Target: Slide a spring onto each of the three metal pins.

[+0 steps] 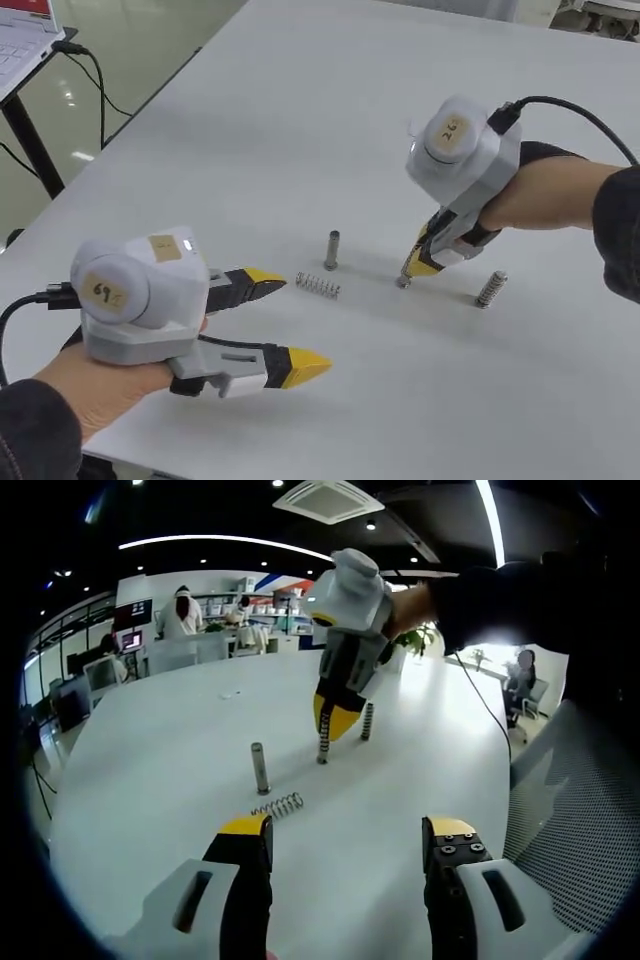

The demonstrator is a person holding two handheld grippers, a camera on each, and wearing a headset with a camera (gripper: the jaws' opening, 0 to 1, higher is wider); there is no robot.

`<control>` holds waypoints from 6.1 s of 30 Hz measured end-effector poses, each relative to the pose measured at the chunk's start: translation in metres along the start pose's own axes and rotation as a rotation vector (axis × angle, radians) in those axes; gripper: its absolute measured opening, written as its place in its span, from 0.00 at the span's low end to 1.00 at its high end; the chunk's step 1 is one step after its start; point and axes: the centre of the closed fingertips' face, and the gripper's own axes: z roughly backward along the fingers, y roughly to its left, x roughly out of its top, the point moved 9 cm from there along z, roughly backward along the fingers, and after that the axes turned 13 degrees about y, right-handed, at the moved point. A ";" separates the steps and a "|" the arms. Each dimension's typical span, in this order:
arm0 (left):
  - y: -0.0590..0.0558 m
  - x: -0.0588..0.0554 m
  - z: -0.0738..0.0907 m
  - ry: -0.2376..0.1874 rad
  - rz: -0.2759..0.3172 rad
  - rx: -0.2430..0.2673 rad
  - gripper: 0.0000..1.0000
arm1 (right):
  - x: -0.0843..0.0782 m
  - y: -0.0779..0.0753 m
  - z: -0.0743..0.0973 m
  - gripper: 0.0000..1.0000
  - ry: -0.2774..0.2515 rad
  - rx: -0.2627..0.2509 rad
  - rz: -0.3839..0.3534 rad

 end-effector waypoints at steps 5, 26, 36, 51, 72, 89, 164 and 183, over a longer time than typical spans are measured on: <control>0.000 -0.001 0.000 0.000 0.004 0.002 0.59 | 0.000 -0.001 -0.006 0.13 0.008 0.011 -0.003; 0.002 -0.002 0.000 -0.002 0.006 0.005 0.58 | -0.005 -0.006 -0.018 0.17 0.018 0.021 -0.022; 0.000 -0.001 0.000 0.000 0.005 0.002 0.58 | -0.008 -0.005 -0.013 0.21 -0.001 0.015 -0.022; -0.002 0.000 0.003 -0.002 0.004 0.008 0.58 | 0.003 0.004 0.005 0.29 -0.052 -0.027 0.006; -0.002 0.000 0.008 -0.006 0.006 0.019 0.57 | 0.049 0.037 0.005 0.23 -0.134 -0.009 0.058; 0.002 -0.005 0.011 -0.003 0.021 0.030 0.57 | 0.063 0.032 -0.031 0.19 -0.122 0.025 -0.002; -0.040 0.036 -0.005 0.006 -0.250 -0.128 0.30 | -0.006 0.108 0.060 0.12 -0.163 0.134 0.073; -0.051 0.034 -0.009 0.007 -0.356 -0.165 0.10 | -0.007 0.118 0.059 0.12 -0.123 0.190 0.092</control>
